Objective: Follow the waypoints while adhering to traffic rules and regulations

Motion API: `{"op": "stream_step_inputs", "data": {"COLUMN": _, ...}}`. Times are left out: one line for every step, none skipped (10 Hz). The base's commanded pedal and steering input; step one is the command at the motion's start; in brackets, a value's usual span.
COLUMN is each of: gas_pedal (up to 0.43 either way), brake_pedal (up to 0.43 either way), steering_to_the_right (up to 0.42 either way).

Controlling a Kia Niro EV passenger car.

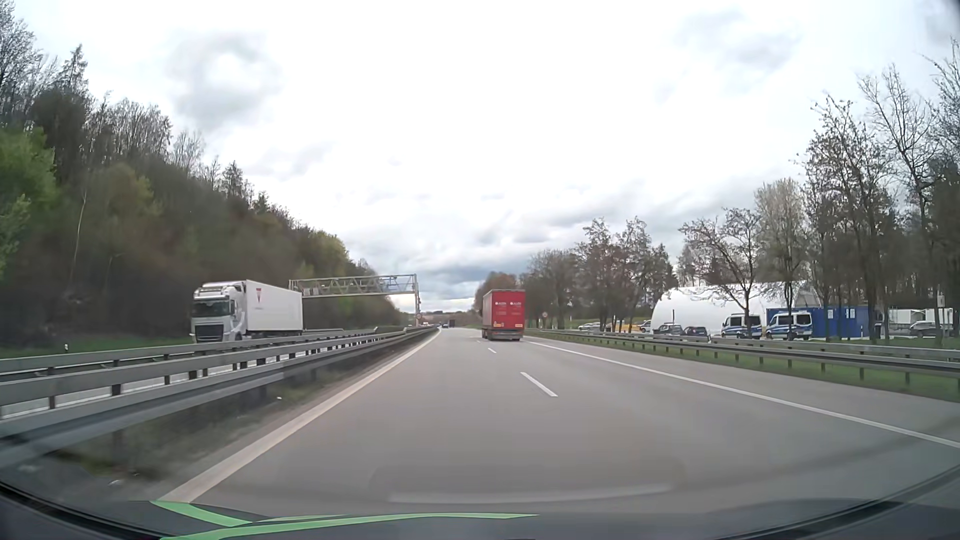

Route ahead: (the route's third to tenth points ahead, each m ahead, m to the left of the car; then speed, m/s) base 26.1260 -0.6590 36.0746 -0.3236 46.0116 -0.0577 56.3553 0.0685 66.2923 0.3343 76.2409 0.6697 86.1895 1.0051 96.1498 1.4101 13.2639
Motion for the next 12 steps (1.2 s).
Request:
{"op": "stream_step_inputs", "data": {"gas_pedal": 0.209, "brake_pedal": 0.0, "steering_to_the_right": 0.007}}
{"op": "stream_step_inputs", "data": {"gas_pedal": 0.209, "brake_pedal": 0.0, "steering_to_the_right": 0.008}}
{"op": "stream_step_inputs", "data": {"gas_pedal": 0.209, "brake_pedal": 0.0, "steering_to_the_right": 0.007}}
{"op": "stream_step_inputs", "data": {"gas_pedal": 0.209, "brake_pedal": 0.0, "steering_to_the_right": 0.007}}
{"op": "stream_step_inputs", "data": {"gas_pedal": 0.209, "brake_pedal": 0.0, "steering_to_the_right": 0.007}}
{"op": "stream_step_inputs", "data": {"gas_pedal": 0.209, "brake_pedal": 0.0, "steering_to_the_right": 0.007}}
{"op": "stream_step_inputs", "data": {"gas_pedal": 0.209, "brake_pedal": 0.0, "steering_to_the_right": 0.006}}
{"op": "stream_step_inputs", "data": {"gas_pedal": 0.209, "brake_pedal": 0.0, "steering_to_the_right": 0.006}}
{"op": "stream_step_inputs", "data": {"gas_pedal": 0.209, "brake_pedal": 0.0, "steering_to_the_right": 0.006}}
{"op": "stream_step_inputs", "data": {"gas_pedal": 0.209, "brake_pedal": 0.0, "steering_to_the_right": 0.005}}
{"op": "stream_step_inputs", "data": {"gas_pedal": 0.209, "brake_pedal": 0.0, "steering_to_the_right": 0.004}}
{"op": "stream_step_inputs", "data": {"gas_pedal": 0.209, "brake_pedal": 0.0, "steering_to_the_right": 0.003}}
